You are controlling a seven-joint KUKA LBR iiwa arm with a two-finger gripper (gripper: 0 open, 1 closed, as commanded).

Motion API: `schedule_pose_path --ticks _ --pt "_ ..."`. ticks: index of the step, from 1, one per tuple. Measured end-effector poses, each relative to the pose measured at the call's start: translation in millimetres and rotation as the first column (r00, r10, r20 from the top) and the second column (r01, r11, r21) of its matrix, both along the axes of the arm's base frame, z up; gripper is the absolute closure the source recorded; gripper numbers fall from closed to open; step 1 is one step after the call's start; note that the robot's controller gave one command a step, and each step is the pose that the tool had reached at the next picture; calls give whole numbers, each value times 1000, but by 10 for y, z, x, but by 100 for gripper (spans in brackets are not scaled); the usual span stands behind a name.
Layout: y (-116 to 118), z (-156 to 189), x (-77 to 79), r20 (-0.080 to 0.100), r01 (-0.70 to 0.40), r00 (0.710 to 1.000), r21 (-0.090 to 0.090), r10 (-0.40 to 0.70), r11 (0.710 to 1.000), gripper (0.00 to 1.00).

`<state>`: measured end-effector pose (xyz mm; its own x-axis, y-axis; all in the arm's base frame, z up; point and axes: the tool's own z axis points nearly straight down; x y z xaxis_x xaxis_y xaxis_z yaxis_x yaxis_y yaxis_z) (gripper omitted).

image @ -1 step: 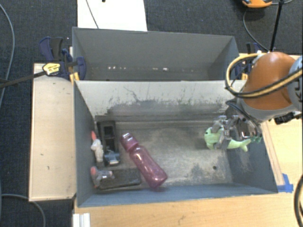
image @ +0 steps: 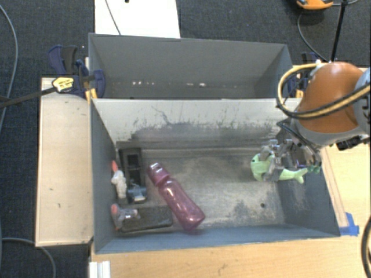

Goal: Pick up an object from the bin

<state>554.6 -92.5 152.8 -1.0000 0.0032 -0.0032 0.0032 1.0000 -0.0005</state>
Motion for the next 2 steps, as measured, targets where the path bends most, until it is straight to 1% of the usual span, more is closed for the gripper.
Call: schedule_pose_path --ticks 1,2 --pt "-140 -310 148 5 -93 996 -2 93 996 0" --pt "-181 -704 138 -3 -17 1000 1 17 1000 0"
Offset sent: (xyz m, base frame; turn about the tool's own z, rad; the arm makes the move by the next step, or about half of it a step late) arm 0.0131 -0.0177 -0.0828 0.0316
